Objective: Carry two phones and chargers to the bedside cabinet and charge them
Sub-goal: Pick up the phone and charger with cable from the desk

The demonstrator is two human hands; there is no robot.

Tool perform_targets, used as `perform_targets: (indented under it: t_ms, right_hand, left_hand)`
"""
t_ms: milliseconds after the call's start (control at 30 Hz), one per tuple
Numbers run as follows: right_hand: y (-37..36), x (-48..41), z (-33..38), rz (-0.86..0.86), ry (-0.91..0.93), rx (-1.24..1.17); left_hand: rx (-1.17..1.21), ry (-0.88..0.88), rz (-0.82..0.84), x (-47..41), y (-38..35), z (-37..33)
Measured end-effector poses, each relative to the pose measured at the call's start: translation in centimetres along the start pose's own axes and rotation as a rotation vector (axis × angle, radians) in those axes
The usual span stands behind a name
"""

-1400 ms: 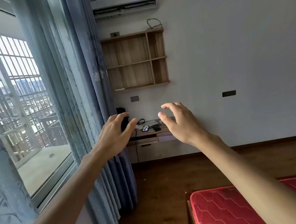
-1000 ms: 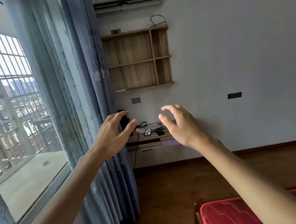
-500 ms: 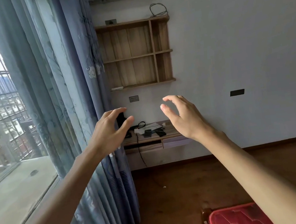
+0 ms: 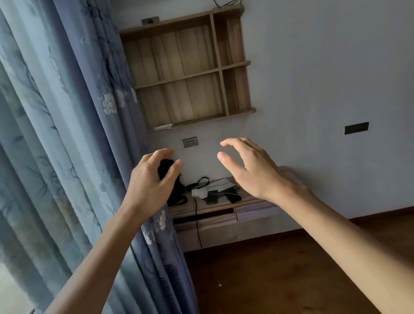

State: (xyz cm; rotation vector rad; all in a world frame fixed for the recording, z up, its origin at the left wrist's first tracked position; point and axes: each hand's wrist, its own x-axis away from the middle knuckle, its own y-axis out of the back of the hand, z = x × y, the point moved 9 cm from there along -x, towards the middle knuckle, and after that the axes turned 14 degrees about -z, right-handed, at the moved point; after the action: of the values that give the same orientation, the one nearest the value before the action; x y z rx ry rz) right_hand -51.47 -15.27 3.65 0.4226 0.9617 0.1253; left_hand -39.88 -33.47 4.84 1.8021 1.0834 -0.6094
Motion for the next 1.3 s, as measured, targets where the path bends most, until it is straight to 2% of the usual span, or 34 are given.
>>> perform_targets:
  t_ms: [233, 467, 900, 1300]
  right_hand:
    - [-1.3, -7.2, -6.6, 0.025, 0.023, 0.015]
    - [-5.1, -11.6, -11.3, 0.057, 0.042, -0.044]
    - [-19.1, -21.0, -19.1, 0.068, -0.012, -0.017]
    - [-30.1, -31.2, -24.8, 0.055, -0.075, 0.035]
  left_hand:
    - [0.086, 0.069, -0.048, -7.1, -7.4, 0.7]
    - [-0.005, 0.039, 0.002, -11.0, -14.0, 3.5]
    - [0.011, 0.021, 0.064, -21.3, -23.4, 15.2]
    - [0.131, 0.037, 0.128, -32.0, -32.7, 25.4]
